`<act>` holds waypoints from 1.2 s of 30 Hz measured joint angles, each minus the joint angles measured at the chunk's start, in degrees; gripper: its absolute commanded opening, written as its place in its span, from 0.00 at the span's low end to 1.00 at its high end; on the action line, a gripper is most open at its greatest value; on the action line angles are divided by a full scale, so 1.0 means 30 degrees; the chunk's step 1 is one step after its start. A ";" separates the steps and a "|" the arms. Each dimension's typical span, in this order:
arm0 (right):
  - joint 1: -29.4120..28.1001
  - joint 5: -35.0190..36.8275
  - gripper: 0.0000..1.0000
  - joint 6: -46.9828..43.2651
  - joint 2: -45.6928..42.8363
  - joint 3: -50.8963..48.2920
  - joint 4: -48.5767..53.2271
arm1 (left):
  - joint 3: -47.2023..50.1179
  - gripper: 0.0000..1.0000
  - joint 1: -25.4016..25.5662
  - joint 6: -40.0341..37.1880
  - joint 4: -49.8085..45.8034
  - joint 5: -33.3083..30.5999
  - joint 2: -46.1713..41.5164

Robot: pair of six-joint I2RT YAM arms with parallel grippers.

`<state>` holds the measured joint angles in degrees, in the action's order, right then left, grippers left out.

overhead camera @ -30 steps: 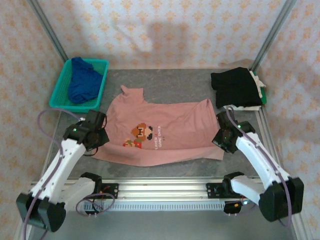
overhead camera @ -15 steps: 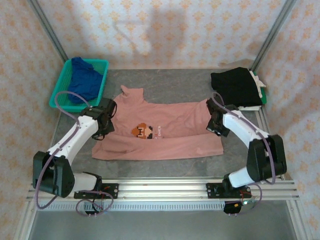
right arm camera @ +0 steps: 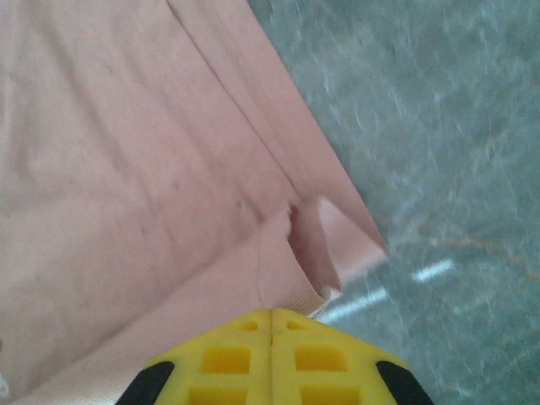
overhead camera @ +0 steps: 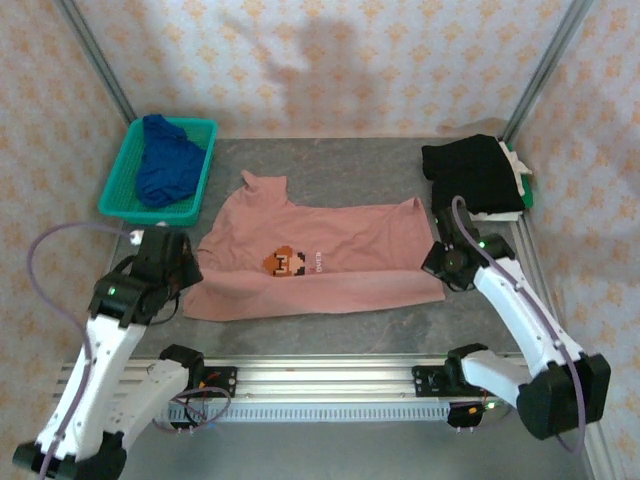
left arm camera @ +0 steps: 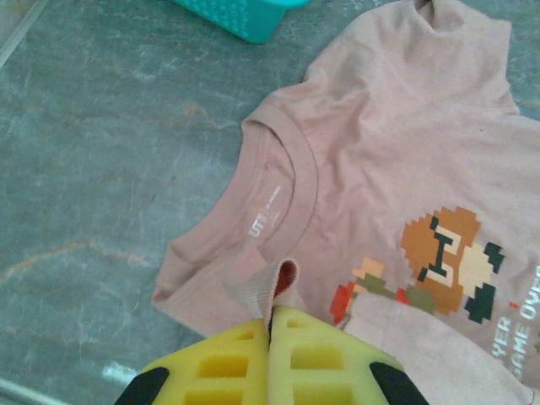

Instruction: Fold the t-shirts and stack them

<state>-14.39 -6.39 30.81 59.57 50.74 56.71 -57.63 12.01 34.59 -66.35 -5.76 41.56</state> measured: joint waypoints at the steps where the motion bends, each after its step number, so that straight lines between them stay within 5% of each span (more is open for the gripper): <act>1: -0.0036 -0.0299 0.00 0.0029 -0.0503 -0.0386 0.0372 | 0.0219 0.00 0.0000 0.0153 -0.0379 0.0197 -0.0692; 21: -0.0780 -0.1428 0.00 0.1107 -0.4758 -0.0809 0.5304 | 0.3016 0.00 0.0000 0.1734 -0.1778 0.2266 -0.2025; 30: -0.0780 0.0940 0.00 0.1800 0.0168 -0.0306 0.2572 | 0.4714 0.00 0.0313 0.3089 0.0095 0.2273 -0.1668; 36: -0.0590 0.3315 0.00 0.2033 0.3803 0.0503 0.0743 | 0.4998 0.00 0.0342 0.3089 0.2455 0.1902 0.1647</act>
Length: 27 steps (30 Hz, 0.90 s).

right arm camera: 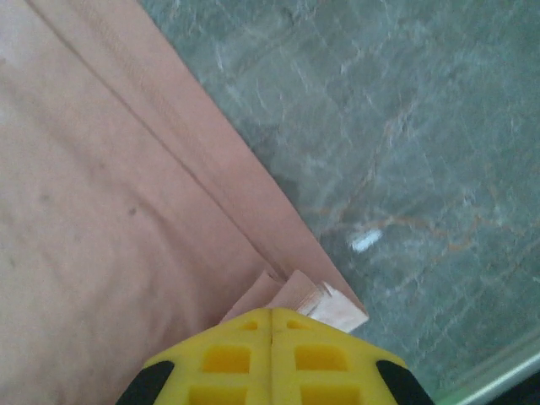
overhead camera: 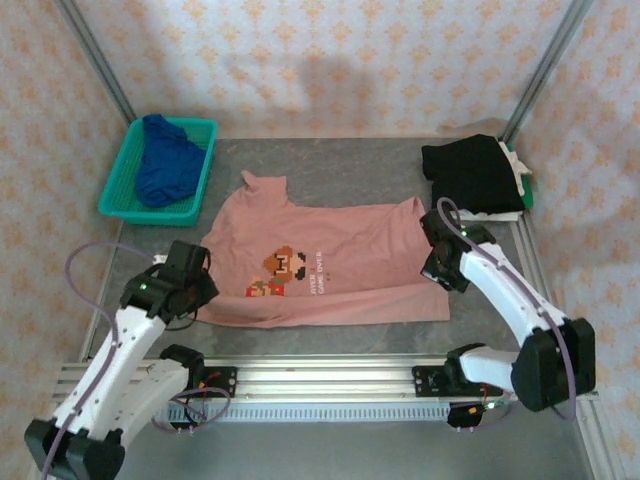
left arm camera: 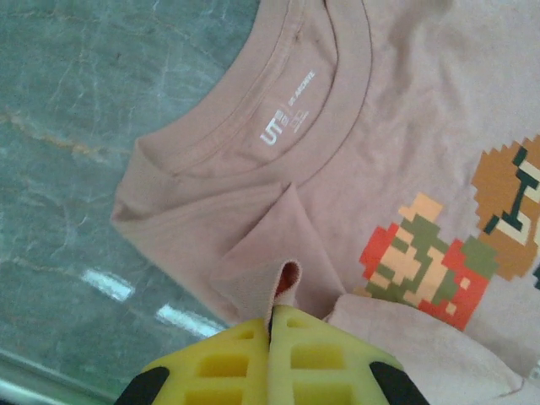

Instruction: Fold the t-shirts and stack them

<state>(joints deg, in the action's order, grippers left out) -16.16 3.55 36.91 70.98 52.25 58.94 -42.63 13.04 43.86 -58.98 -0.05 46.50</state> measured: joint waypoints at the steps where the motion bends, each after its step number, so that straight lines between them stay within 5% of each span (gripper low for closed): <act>1: 0.0087 0.0204 0.00 0.0044 0.0568 0.0080 -0.0335 | -0.0080 0.00 0.0000 -0.0087 0.0401 -0.0146 0.0699; 10: 0.0379 0.0714 0.00 -0.0029 0.4204 0.0270 -0.2062 | -0.2820 0.00 0.0000 -0.1712 0.2390 -0.1275 0.6812; 19: 0.0408 0.0415 0.01 -0.0539 0.4721 0.0452 -0.3191 | -0.5690 0.02 0.0029 -0.3242 0.2725 -0.1880 0.9282; 23: 0.0408 0.0495 0.06 -0.0714 0.5821 0.0940 -0.3235 | -0.6506 0.52 0.0036 -0.3745 0.2805 -0.2222 1.0994; 27: 0.0408 0.0918 0.20 -0.0823 0.6441 0.1581 -0.2783 | -0.6783 0.79 0.0036 -0.4102 0.2820 -0.2470 1.2662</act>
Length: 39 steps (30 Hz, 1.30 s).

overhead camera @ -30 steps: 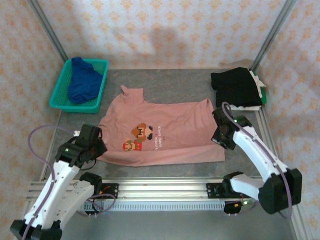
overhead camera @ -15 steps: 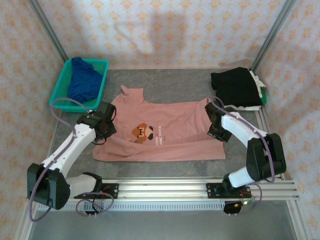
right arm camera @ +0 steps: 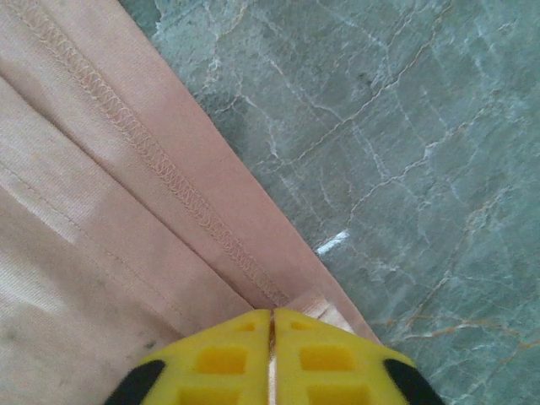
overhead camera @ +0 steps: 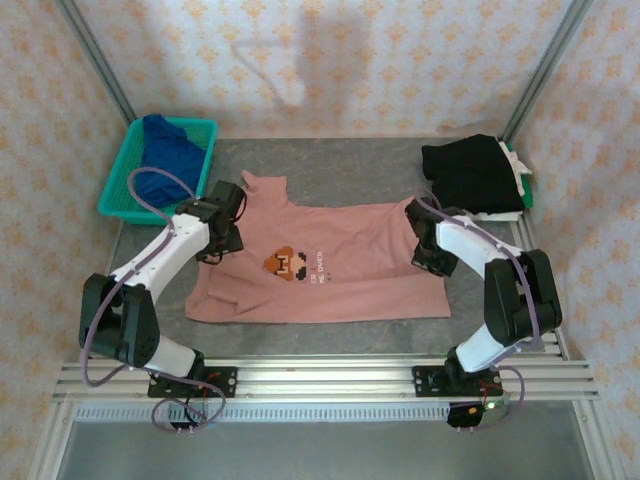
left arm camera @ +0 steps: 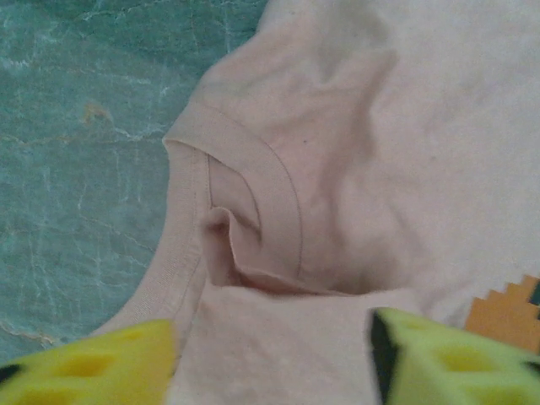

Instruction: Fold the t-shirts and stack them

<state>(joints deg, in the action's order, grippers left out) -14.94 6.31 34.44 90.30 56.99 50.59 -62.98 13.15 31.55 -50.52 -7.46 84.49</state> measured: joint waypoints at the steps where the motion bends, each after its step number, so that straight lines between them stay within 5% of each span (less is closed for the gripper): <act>1: 0.0000 0.0138 0.28 0.0007 -0.0058 0.0160 0.0219 | -0.0007 0.83 0.0000 0.0007 -0.0058 -0.0109 0.0073; 4: -0.0117 0.0539 0.69 -0.0219 -0.0750 0.0474 0.0568 | -0.0066 1.00 0.0000 -0.0117 -0.0474 -0.0321 -0.0466; 6: -0.0750 0.0699 0.80 -0.0372 -0.1800 0.0474 0.0678 | 0.0299 1.00 0.0000 0.0131 -0.0481 -0.0270 -0.1778; 10: -0.3847 0.0036 0.78 -0.0597 -0.3322 0.0466 -0.0029 | 0.2834 0.88 0.0393 0.1020 -0.0248 0.0328 -0.5639; 15: -0.7533 -0.1909 0.76 -0.0459 -0.2237 -0.0058 -0.1931 | 0.7788 0.49 0.1413 0.3315 0.0109 0.1566 -0.8371; 20: -0.8225 -0.3198 0.71 -0.0058 -0.1362 -0.2091 -0.3351 | 1.0958 0.36 0.1501 0.4707 0.0750 0.2550 -0.9231; 27: -0.8218 -0.3606 0.67 0.0678 -0.0998 -0.3745 -0.4160 | 1.1854 0.02 0.1501 0.5559 0.2011 0.2951 -0.7847; 38: -0.8225 -0.3555 0.67 0.1231 -0.1173 -0.3956 -0.4313 | 1.3267 0.00 0.1501 0.8298 -0.0058 0.2863 -1.4491; 39: -0.8225 -0.3548 0.67 0.1217 -0.1122 -0.3854 -0.4204 | 1.3260 0.06 0.1501 0.8510 -0.0364 0.2841 -1.5103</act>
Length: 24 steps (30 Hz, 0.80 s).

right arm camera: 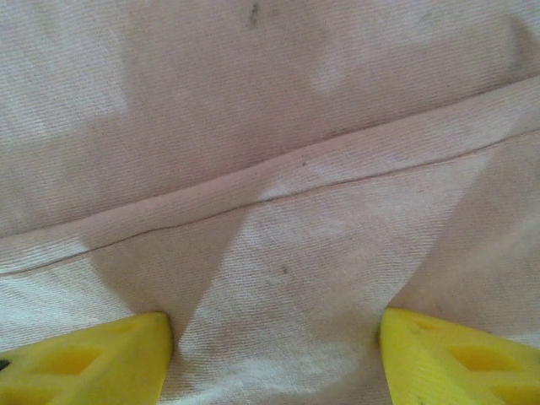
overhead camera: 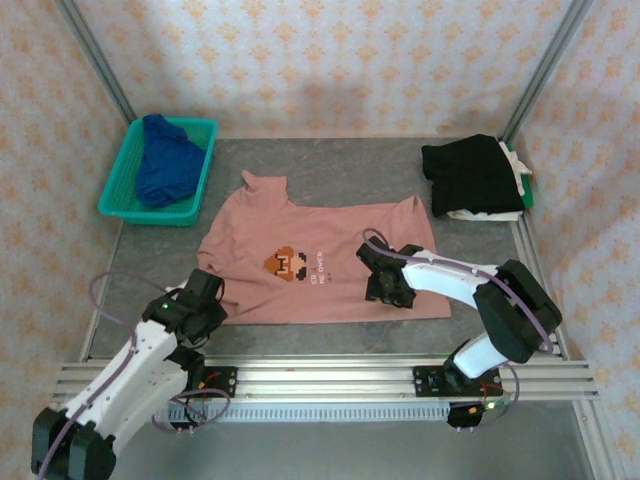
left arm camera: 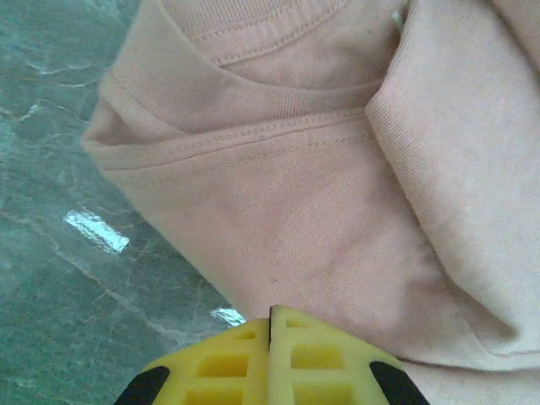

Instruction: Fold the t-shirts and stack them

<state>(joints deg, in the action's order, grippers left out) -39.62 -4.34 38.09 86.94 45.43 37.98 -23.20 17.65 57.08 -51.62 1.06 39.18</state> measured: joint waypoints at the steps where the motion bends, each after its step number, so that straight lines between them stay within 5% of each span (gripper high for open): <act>1: 0.0000 0.0000 0.67 -0.0007 0.0073 0.0095 0.0102 | 0.0000 0.10 0.0000 0.0044 -0.0146 0.0000 -0.0423; 4: 0.0007 0.0036 0.67 -0.0226 0.0510 0.0627 0.0554 | -0.0743 0.36 0.0000 0.0015 -0.0444 0.0015 -0.0408; 8: 0.0029 0.0306 0.67 -0.0576 0.1195 0.1472 0.1042 | -0.4401 0.50 0.0000 -0.1035 -0.0109 -0.0007 0.4007; 16: 0.0787 0.0874 0.68 -0.1326 0.1319 0.2266 0.1253 | -1.1249 0.59 0.0466 -0.3585 0.2696 -0.0022 1.3908; 24: 0.1523 0.1195 0.68 -0.1800 -0.0131 0.2324 0.1617 | -1.3930 0.53 0.0590 -0.4903 0.2820 -0.0692 1.8826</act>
<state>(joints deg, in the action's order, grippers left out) -35.05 -0.75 32.69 86.54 52.40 42.83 -64.99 19.42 42.37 -43.16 -1.02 95.66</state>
